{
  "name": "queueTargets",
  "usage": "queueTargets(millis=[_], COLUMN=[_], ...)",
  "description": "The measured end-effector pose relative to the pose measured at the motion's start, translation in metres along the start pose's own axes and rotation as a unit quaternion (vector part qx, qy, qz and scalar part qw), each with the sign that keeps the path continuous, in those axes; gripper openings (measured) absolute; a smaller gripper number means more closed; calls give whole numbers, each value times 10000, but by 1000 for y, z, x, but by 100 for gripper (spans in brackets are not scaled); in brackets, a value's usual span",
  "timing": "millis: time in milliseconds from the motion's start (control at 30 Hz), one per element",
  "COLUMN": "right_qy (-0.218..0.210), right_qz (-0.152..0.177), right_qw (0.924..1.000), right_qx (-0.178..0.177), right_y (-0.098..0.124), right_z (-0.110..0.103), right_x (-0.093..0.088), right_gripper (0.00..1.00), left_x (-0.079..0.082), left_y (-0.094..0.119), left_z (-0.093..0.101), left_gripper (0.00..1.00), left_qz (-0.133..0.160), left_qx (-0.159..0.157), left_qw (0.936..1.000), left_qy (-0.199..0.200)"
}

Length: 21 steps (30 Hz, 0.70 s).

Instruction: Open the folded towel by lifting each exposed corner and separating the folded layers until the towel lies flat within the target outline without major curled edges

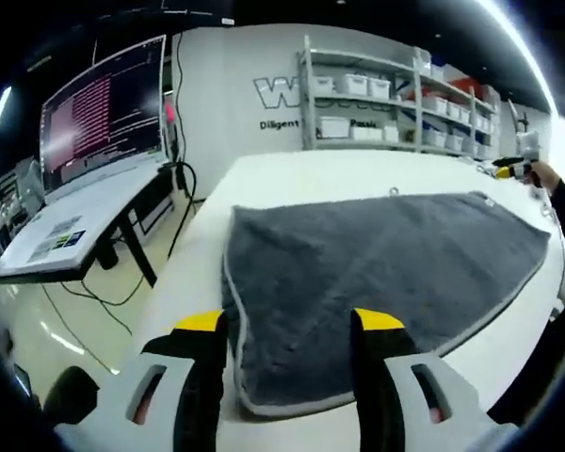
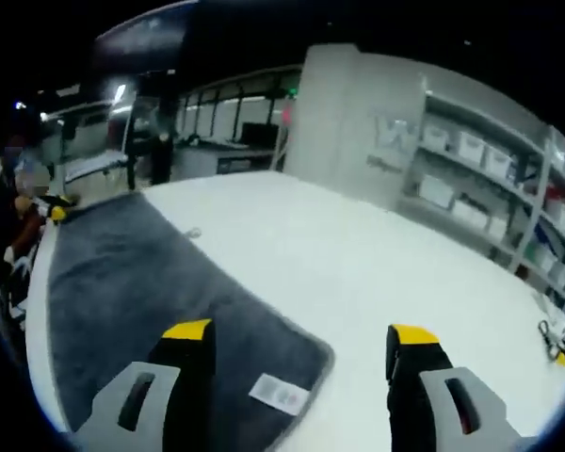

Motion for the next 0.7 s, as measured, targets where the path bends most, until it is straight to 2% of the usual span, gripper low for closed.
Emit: queueTargets(millis=[100,167,267,300,333,367,400,500,600,667,700], right_qy=[-61,-136,-63,188,672,1077,1204,624,489,426,237], right_qz=[-98,32,-94,-408,-564,-610,-684,-895,-1169,-1227,-1312], right_qw=[9991,9984,9968,9946,9893,9838,9815,9847,9839,9842,9843], right_qx=[413,554,793,938,1163,1298,1320,1356,1260,1200,1160], right_y=[-13,-18,-27,-29,-29,-30,-32,-41,-50,-59,-63], right_z=[3,5,4,2,-2,-5,-5,-1,8,15,17], right_x=[10,19,19,13,6,2,-2,-8,-23,-31,-35], right_gripper=[71,67,62,64,65,65,64,58,56,49,43], left_x=[1,2,2,1,-1,-3,-4,-3,0,-1,-2], left_y=[-1,1,1,0,-1,-1,-1,1,2,2,1], left_z=[-3,-3,-4,-5,-5,-4,-5,-6,-8,-10,-11], left_gripper=[50,49,48,50,50,49,48,41,38,37,37], left_qz=[-112,-181,-246,-249,-222,-242,-245,-276,-257,-325,-389], left_qx=[214,292,405,446,439,408,438,616,684,701,737], left_qw=[9997,9994,9987,9984,9980,9977,9973,9961,9956,9954,9948], left_qy=[27,85,170,231,386,489,528,567,580,568,590])
Point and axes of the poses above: the point that each gripper's makers call its tool centre point, and the gripper's own axes: y roughly backward along the fingers, z roughly to its right, x roughly out of its top, the point moved 8 cm from there along y, roughly backward along the fingers, and after that the axes turned 13 degrees about -x, right-handed, at the moved point
